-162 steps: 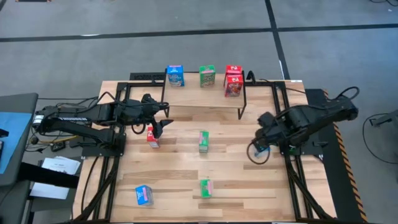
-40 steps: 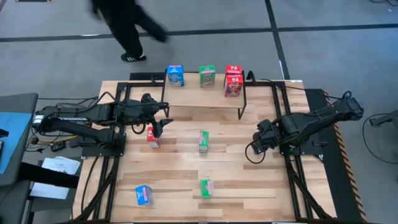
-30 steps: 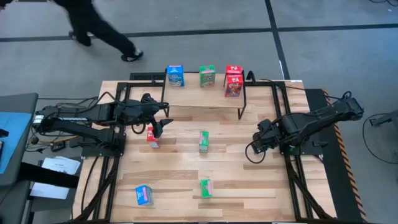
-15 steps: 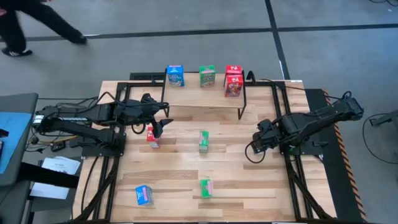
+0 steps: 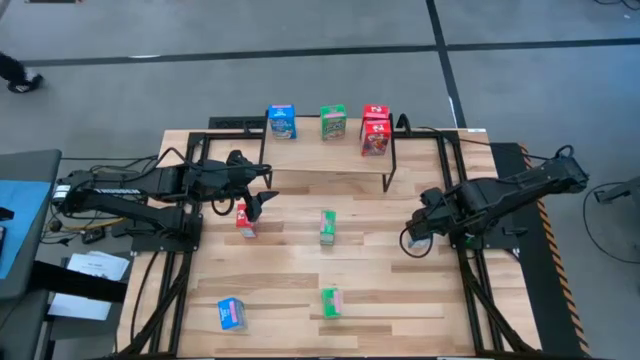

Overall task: Stack cereal on shelf
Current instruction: Put the top blue cereal box on the shelf aligned with the other blue cereal box

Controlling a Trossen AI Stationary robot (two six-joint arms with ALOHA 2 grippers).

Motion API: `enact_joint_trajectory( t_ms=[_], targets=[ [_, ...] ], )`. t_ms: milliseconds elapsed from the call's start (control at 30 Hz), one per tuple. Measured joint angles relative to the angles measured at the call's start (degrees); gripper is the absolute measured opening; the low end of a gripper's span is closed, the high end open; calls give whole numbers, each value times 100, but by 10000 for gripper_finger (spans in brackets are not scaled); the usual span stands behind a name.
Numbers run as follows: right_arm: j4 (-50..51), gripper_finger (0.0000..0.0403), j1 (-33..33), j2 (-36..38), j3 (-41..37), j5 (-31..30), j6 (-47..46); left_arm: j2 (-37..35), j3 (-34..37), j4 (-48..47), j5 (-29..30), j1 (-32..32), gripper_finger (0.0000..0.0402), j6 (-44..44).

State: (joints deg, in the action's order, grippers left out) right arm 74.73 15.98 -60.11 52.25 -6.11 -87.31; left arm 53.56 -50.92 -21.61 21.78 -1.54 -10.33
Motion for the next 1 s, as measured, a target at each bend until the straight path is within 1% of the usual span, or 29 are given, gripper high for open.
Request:
enact_joint_trajectory(
  t_ms=[100, 200, 600, 700, 800, 1000],
  targets=[
    [-21, 374, -1, -67, 0, -2, -21, 0, 0, 0, 0, 0, 311, 0],
    [-16, 394, -1, -220, 0, -2, -30, 0, 0, 1, 0, 1, 311, 0],
    [-132, 393, -1, -782, 0, 0, -28, 0, 0, 2, 0, 0, 311, 0],
    [-167, 386, -1, -897, 0, 1, -27, 0, 0, 2, 0, 2, 311, 0],
    [-219, 371, -1, -973, -2, 0, 15, 0, 0, 2, 0, 2, 311, 0],
    [-415, 319, -1, -962, -2, 2, 30, 0, 0, 2, 0, 1, 311, 0]
  ],
)
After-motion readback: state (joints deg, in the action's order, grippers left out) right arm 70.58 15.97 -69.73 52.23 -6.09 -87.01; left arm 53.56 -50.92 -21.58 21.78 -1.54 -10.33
